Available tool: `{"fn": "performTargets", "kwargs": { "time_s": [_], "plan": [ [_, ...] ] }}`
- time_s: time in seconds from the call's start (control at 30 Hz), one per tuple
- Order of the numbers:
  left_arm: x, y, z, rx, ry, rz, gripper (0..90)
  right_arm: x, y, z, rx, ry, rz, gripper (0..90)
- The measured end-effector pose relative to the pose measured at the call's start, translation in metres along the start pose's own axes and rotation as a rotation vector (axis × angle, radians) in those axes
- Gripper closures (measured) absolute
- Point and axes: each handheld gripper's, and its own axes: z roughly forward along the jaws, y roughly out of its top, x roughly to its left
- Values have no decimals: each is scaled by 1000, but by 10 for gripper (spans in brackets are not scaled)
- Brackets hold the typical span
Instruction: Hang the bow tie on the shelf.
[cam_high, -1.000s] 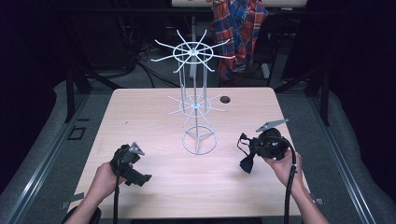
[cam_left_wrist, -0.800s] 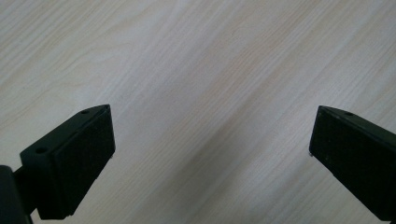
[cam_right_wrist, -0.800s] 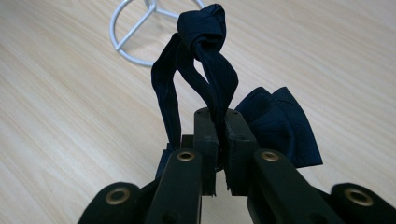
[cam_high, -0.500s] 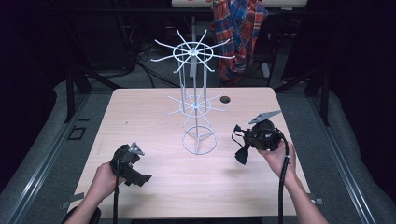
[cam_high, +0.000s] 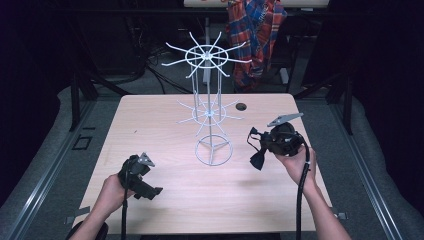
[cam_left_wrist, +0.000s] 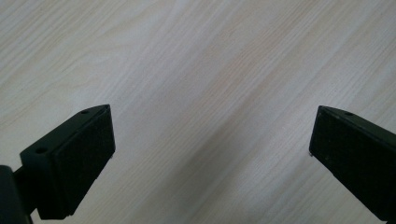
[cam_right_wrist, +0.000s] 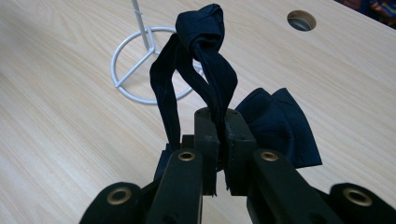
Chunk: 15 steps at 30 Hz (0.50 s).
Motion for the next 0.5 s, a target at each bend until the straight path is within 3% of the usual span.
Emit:
{"fn": "performTargets", "kwargs": {
  "time_s": [0.5],
  "plan": [
    [1,-1,0,-1,1,-6,3,-10,13,-2,-42,-6,19,860]
  ]
}}
